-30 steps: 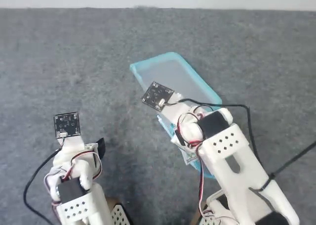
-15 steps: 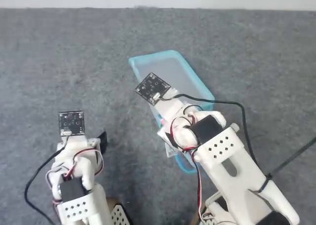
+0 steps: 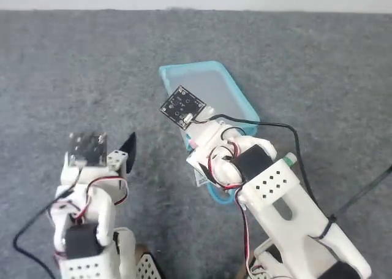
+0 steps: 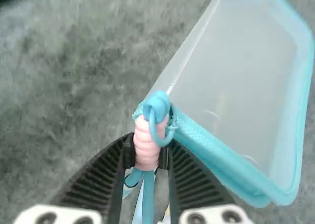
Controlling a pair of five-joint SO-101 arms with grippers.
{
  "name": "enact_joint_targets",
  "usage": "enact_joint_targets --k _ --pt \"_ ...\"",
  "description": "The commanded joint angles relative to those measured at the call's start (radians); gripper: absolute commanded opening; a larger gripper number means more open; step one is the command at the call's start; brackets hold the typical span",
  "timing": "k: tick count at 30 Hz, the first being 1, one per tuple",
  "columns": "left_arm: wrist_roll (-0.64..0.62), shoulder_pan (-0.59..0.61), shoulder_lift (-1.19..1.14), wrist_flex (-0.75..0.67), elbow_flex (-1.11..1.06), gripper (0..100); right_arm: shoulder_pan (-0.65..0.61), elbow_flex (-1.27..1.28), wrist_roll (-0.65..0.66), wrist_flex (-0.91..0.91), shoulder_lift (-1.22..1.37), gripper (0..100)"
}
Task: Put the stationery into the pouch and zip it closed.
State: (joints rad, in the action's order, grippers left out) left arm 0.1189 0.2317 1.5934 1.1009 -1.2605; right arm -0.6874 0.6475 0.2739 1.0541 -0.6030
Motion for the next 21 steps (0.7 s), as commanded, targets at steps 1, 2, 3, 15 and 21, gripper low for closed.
enact_joint_targets --k 1,2,3,15,21 --pt "-0.014 -0.112 -0.374 0.097 0.289 29 -0.002 -0.049 0.017 -0.041 -0.056 0.6" --pt "-0.014 -0.144 -0.462 0.121 0.351 29 0.002 -0.051 0.017 -0.038 -0.056 0.6" --pt "-0.014 -0.173 -0.525 0.137 0.403 29 0.015 -0.051 0.017 -0.035 -0.058 0.6" --pt "0.008 -0.318 -0.140 0.089 0.194 32 0.124 -0.054 0.015 -0.031 -0.058 0.6" --pt "0.008 -0.338 -0.115 -0.028 0.054 32 -0.008 -0.180 0.014 0.148 -0.058 0.6"
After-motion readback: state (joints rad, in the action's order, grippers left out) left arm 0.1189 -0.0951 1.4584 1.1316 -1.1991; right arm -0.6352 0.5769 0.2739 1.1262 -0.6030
